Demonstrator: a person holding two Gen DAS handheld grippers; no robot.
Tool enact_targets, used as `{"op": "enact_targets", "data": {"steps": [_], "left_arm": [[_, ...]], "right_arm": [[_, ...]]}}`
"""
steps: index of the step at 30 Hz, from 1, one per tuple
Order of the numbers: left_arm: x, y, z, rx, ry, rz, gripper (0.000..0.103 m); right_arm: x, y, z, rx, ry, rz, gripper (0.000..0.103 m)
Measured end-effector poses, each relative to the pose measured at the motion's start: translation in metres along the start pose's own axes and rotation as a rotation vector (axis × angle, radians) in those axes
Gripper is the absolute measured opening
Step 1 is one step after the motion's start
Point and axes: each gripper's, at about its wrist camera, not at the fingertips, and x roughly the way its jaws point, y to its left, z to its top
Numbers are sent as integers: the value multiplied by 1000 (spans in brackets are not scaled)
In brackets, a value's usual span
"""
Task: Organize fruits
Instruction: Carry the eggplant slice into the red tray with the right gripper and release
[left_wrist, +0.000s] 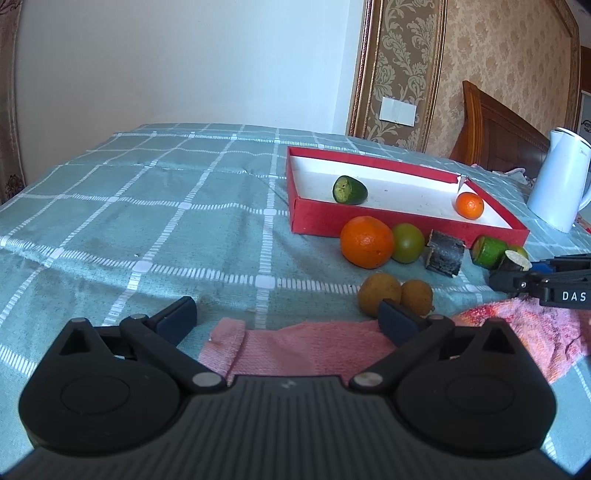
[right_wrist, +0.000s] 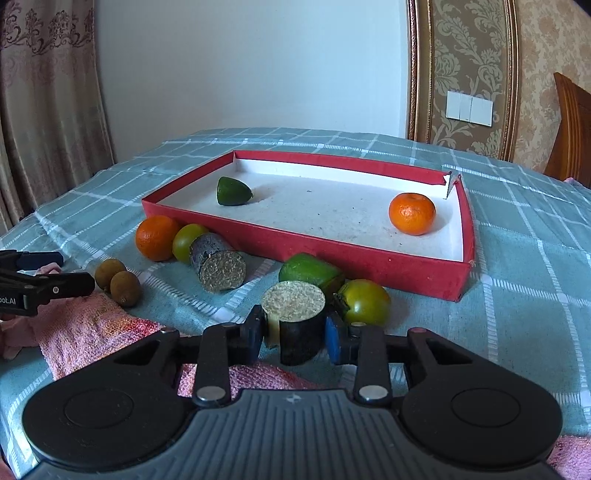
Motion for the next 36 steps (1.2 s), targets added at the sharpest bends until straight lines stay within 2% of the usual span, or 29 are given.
{"op": "enact_targets", "data": {"steps": [8,14,18,25,36], "left_arm": [[0,0,0,-2,-1,-4,103],[-1,1,0,-4,-2,-6,103],[-1,1,-1,-9,-5,-9,103],[-2,3,-1,-14,-7,-13,103],[-3,4,-1,-13,-6,-20,103]], "right_arm": [[-13,-4,4,21,-47,-3,33],[-15,-5,29,-17,-92,-29,33],[-1,-8,52,-41,-106,-67,33],[38,-20,82,-45,-75,-108,33],[92,-33,106,-48,9,-165,33]]}}
